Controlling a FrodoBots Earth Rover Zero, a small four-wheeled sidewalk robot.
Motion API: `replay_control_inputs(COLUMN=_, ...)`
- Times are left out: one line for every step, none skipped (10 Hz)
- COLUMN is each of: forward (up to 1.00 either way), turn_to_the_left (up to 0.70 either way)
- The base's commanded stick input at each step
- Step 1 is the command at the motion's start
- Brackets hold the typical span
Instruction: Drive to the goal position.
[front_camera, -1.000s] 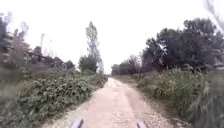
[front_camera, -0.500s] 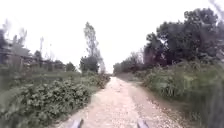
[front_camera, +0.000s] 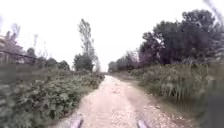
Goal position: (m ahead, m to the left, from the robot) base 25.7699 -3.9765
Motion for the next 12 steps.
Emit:
replay_control_inputs(forward=0.70, turn_to_the_left=-0.15)
replay_control_inputs(forward=0.70, turn_to_the_left=-0.34)
replay_control_inputs(forward=0.70, turn_to_the_left=-0.22)
replay_control_inputs(forward=0.70, turn_to_the_left=-0.01)
replay_control_inputs(forward=0.70, turn_to_the_left=0.00)
replay_control_inputs(forward=0.70, turn_to_the_left=0.00)
replay_control_inputs(forward=0.70, turn_to_the_left=0.00)
replay_control_inputs(forward=0.70, turn_to_the_left=0.00)
replay_control_inputs(forward=0.70, turn_to_the_left=0.00)
replay_control_inputs(forward=0.70, turn_to_the_left=0.00)
replay_control_inputs(forward=0.70, turn_to_the_left=0.00)
replay_control_inputs(forward=0.70, turn_to_the_left=0.00)
